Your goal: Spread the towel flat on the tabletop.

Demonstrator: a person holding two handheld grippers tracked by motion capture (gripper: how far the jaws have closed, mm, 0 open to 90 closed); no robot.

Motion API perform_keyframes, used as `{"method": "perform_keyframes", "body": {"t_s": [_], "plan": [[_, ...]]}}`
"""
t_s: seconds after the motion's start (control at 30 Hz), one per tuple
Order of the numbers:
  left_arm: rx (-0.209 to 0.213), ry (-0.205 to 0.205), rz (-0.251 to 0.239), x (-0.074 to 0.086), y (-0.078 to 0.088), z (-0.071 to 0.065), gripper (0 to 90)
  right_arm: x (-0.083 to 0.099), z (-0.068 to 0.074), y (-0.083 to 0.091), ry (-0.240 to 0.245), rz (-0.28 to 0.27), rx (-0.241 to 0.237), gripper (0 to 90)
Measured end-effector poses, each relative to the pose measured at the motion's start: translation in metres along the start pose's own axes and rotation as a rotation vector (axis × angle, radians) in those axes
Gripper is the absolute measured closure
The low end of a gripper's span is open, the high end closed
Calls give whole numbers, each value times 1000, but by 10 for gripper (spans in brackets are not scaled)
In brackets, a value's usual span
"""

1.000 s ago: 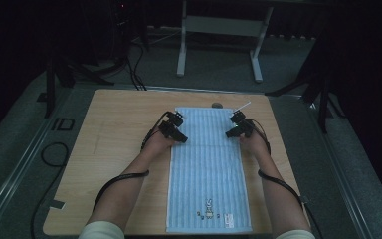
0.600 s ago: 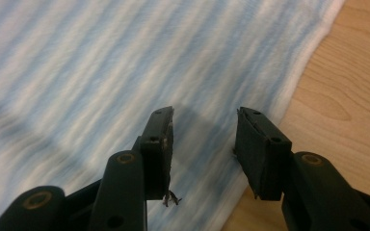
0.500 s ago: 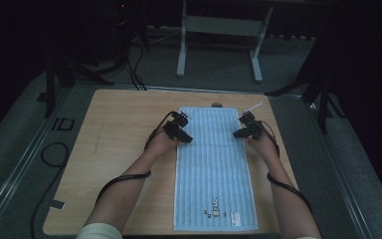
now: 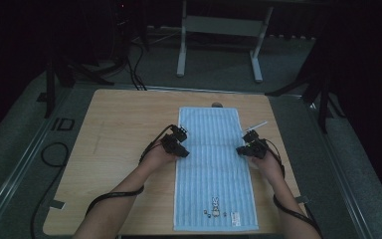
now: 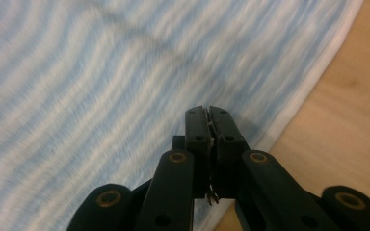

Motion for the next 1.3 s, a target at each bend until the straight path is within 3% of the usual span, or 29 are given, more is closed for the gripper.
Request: {"method": "perform_keyframes", "body": {"t_s": [0.1, 0.23, 0.43, 0.5, 0.63, 0.8, 0.87, 0.97, 1.13, 1.23, 1.3], "plan": [[-6, -16, 11, -1, 0, -1, 675, 5, 7, 2, 34, -24, 29, 871], [-2, -23, -1, 3, 1, -3, 660, 12, 13, 5, 45, -39, 39, 859], [5, -22, 4, 7, 3, -6, 629, 19, 14, 9, 40, -45, 14, 817], [7, -15, -6, 7, 6, -9, 603, 18, 15, 13, 36, -61, 27, 815], [20, -52, -30, 13, 13, -22, 605, 22, 22, 28, 32, -96, -1, 833], [61, -73, -2, 23, 12, -32, 608, 36, 32, 28, 52, -67, -25, 841], [66, -77, 25, 29, 9, -34, 607, 42, 33, 24, 49, -48, -32, 840], [77, -84, 11, 34, 11, -35, 599, 48, 28, 24, 27, -62, -51, 835], [79, -106, 8, 38, 11, -44, 596, 53, 23, 25, -3, -77, -43, 834], [87, -103, 19, 37, 11, -47, 573, 54, 23, 26, -9, -74, -42, 819], [74, -93, 15, 36, 13, -46, 508, 53, 23, 28, -5, -77, -42, 796]]}}
Point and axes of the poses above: each handheld gripper's, and its own axes: y roughly backward along the jaws, x roughly out of its underside, z roughly to its left, the point moved 2 cm from there along -y, roughly forward along the jaws, and after that the axes turned 5 degrees about x, right-handed, at the moved point
